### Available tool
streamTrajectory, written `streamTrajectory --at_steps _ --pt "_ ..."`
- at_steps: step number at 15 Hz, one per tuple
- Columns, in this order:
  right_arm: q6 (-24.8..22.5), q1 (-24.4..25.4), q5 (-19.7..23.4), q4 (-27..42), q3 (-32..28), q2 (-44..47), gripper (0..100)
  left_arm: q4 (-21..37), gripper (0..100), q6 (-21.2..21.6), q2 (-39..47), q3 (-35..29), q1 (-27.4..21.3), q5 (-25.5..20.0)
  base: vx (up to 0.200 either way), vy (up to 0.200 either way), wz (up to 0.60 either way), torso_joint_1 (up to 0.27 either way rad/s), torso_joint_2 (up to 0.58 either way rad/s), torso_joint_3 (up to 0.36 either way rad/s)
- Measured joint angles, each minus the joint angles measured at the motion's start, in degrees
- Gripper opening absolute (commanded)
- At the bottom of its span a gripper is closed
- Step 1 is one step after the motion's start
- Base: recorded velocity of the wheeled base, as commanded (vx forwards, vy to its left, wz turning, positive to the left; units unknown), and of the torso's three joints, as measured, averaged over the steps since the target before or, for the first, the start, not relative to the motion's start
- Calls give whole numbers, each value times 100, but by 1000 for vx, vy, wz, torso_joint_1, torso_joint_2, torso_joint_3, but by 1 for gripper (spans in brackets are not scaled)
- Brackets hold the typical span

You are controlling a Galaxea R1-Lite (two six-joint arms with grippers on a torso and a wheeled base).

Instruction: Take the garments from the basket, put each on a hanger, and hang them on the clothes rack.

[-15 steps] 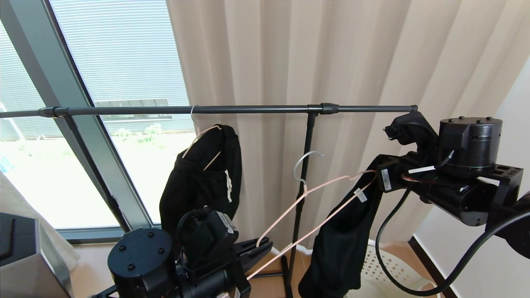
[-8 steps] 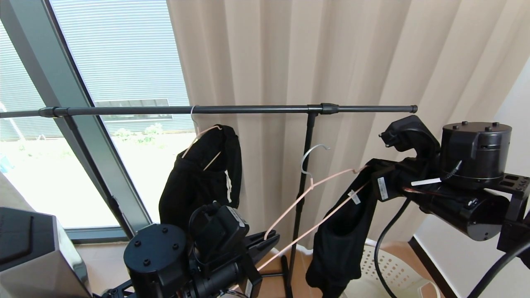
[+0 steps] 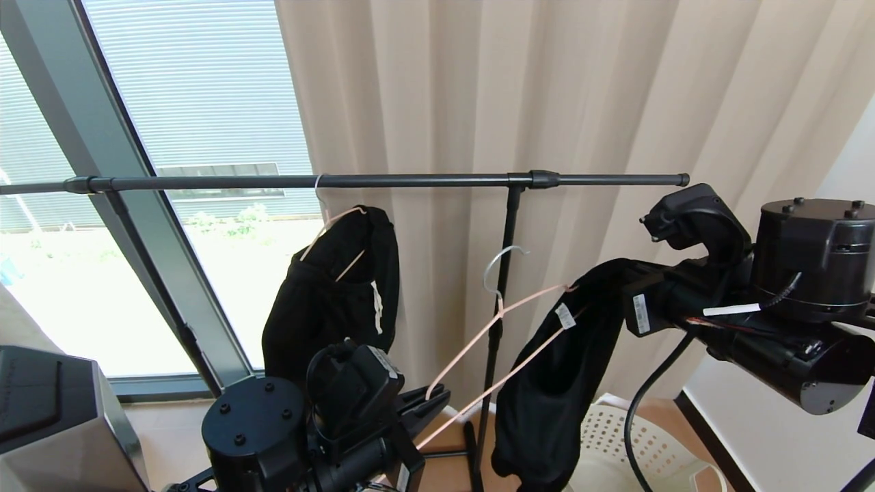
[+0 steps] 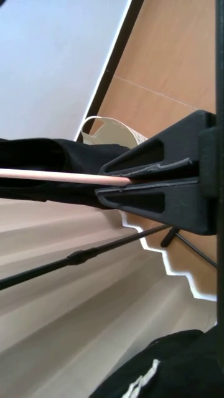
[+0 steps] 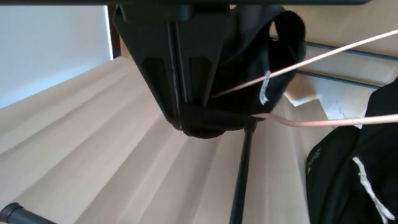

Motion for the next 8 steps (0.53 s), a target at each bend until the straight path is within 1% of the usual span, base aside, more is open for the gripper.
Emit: streamTrajectory --at_steps 1,2,5,8 --pt "20 52 5 6 16 -6 0 2 0 -11 -6 -11 -2 0 0 0 0 0 0 0" --pt "96 236 -2 6 24 -9 0 5 0 -15 -5 -59 -35 0 0 0 0 0 0 0" --pt "539 914 -60 20 51 15 0 5 0 -20 57 -188 -127 2 0 0 0 0 0 0" --pt "798 1449 -66 13 82 28 0 11 0 -20 80 -226 -151 2 0 0 0 0 0 0"
